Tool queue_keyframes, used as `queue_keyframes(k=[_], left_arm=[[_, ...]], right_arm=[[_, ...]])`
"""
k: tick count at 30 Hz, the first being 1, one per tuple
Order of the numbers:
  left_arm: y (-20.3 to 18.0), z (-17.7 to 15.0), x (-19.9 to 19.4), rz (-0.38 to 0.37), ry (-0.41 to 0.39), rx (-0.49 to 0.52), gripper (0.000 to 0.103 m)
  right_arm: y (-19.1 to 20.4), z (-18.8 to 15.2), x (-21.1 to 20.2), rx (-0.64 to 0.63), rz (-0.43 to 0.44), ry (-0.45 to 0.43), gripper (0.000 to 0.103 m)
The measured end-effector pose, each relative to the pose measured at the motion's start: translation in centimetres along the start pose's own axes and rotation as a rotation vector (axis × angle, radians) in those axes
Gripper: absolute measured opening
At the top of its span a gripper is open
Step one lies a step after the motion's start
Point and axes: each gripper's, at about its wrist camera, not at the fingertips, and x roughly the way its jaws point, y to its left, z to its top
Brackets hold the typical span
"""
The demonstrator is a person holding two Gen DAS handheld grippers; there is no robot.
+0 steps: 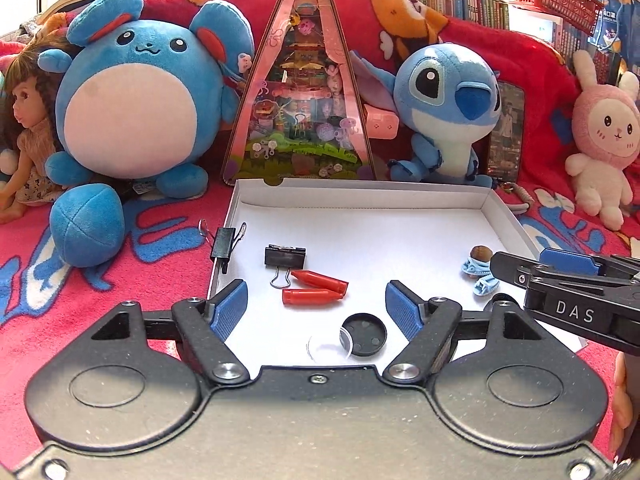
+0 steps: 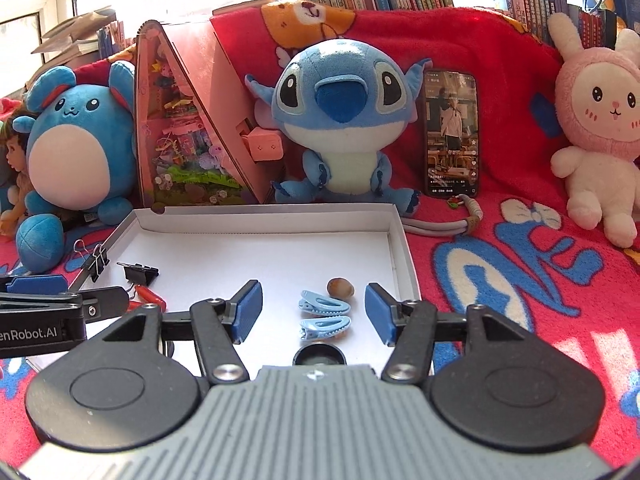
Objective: Organize rigid objects
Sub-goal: 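Withdraw both grippers from the tray toward the black lid and acorn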
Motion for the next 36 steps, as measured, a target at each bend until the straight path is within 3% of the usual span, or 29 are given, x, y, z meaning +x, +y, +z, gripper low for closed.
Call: queue_keyframes(k=[16,27,36], left_arm=[[-0.7,-5.3,-5.3,-0.074,-0.041,0.087,0.075],[-0.8,-10.3,-8.2,-0.154,0.010,0.147,0.075],[-2.0,-13.9,-10.2,-0.230,0.047,0.190,0.073]], right_arm=[[0.5,-4.2,-6.4,-0.085,0.077,-0.058,0.078],[0.1,-8.2,-9.0,-0.168,0.091,-0.033,0.080],[-0.7,-9.4,-9.6,-0.154,0.086,-0.008,0.080]])
